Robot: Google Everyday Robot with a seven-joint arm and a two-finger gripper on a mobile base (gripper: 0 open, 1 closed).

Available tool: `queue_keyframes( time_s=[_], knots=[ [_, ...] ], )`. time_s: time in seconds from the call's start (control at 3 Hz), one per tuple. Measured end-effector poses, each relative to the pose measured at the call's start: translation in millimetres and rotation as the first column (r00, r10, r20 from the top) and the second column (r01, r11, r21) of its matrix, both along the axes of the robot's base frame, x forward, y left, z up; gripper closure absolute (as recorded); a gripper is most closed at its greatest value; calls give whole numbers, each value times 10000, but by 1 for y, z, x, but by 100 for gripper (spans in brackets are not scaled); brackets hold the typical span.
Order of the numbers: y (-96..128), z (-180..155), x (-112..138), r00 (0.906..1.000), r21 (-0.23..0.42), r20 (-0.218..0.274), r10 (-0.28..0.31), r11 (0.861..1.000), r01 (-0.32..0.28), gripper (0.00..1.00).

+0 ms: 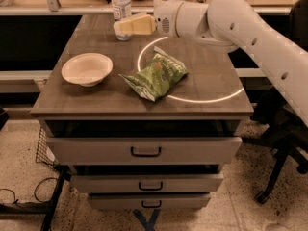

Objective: Pick blue plastic bottle

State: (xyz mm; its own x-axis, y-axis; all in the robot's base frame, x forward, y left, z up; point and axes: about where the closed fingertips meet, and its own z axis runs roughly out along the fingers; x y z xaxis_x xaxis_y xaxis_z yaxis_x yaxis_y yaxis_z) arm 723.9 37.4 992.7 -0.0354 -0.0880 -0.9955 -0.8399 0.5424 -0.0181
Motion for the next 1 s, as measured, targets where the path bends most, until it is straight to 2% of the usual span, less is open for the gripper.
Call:
queue_keyframes(
  time_s=[0.33, 0.67, 1.0],
  knots=[
    [10, -9, 6, 9995, 229, 266, -178, 9996, 172, 0],
    [20, -7, 30, 9965, 57, 690, -468, 9989, 465, 0],
    [23, -2, 62, 9933, -400, 912, -710, 9964, 749, 0]
  ],
)
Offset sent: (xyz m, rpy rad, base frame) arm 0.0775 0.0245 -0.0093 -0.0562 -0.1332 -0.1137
